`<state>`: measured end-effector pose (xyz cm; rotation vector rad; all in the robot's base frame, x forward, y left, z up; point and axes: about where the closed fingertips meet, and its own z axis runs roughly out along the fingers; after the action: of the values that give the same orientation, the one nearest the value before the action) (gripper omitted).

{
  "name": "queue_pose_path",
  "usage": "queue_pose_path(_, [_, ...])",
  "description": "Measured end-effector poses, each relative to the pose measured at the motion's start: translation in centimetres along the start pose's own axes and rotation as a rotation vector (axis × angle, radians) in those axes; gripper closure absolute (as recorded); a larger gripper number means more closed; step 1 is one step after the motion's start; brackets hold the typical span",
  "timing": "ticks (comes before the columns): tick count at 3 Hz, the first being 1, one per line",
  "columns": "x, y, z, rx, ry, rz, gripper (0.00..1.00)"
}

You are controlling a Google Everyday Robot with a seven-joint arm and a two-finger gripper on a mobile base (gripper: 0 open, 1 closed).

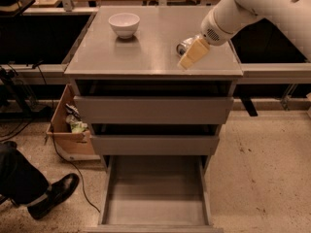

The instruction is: Place redbull can into bottom drawer

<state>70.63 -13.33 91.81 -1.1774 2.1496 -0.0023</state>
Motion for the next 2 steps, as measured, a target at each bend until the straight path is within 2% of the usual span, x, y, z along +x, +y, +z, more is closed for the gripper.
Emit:
queue_pose_path(1, [-1.9, -2.8, 3.4, 0.071, -0.05, 0.148, 0.0])
queue_pose_path(2, [-2.5, -5.4, 7.0, 0.135, -0.063, 0.295, 0.0])
